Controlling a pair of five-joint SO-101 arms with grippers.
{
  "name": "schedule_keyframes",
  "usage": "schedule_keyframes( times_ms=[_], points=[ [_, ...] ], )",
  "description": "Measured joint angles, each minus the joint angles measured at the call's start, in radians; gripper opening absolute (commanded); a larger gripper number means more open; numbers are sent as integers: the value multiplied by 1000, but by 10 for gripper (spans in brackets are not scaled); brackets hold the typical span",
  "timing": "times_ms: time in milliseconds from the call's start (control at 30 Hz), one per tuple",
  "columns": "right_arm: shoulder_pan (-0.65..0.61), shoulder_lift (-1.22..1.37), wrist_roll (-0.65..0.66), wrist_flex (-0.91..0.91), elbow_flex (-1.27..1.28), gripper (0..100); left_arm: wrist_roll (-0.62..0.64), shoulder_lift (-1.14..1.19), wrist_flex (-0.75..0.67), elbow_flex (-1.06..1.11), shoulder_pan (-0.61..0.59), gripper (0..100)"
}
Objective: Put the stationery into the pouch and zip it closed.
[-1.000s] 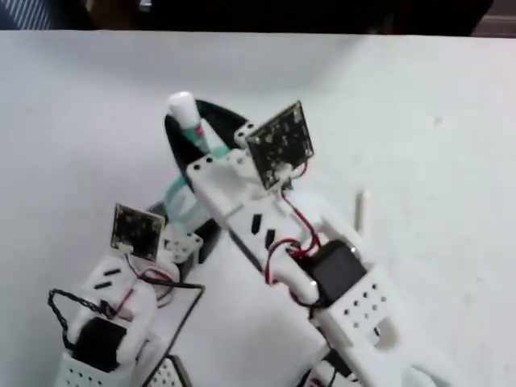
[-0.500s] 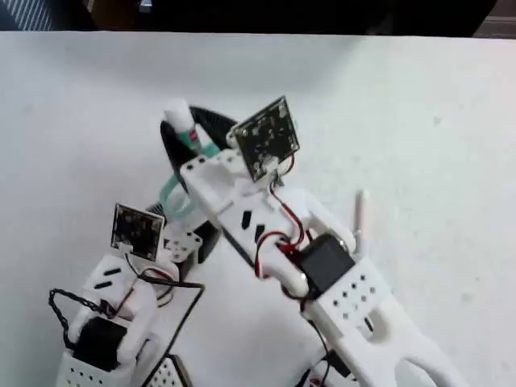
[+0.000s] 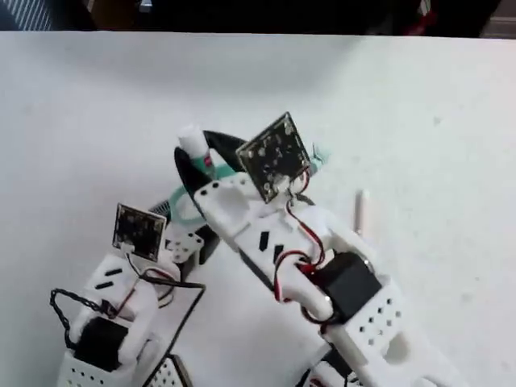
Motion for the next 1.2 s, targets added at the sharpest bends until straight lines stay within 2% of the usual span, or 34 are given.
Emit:
schedule_keyframes(
  times_ms=[67,133,200,467,633,833,967,1200],
  points=[
    [-2,-9,20,11,0,69,0,0,0,0,-2,249],
    [-8,-11,29,11,0,15,0,0,0,0,-3,249],
    [-8,-11,37,-20,8,23,0,0,0,0,-3,249],
    [52,91,40,-391,129,18,0,0,0,0,-21,249],
    [94,138,41,-494,133,18,0,0,0,0,-25,250],
    [100,140,41,-500,123,18,0,0,0,-2,-25,249],
    [98,118,-23,-451,121,18,0,0,0,-2,-25,242],
    [20,-75,-43,-290,123,19,0,0,0,-2,-25,65]
  ],
)
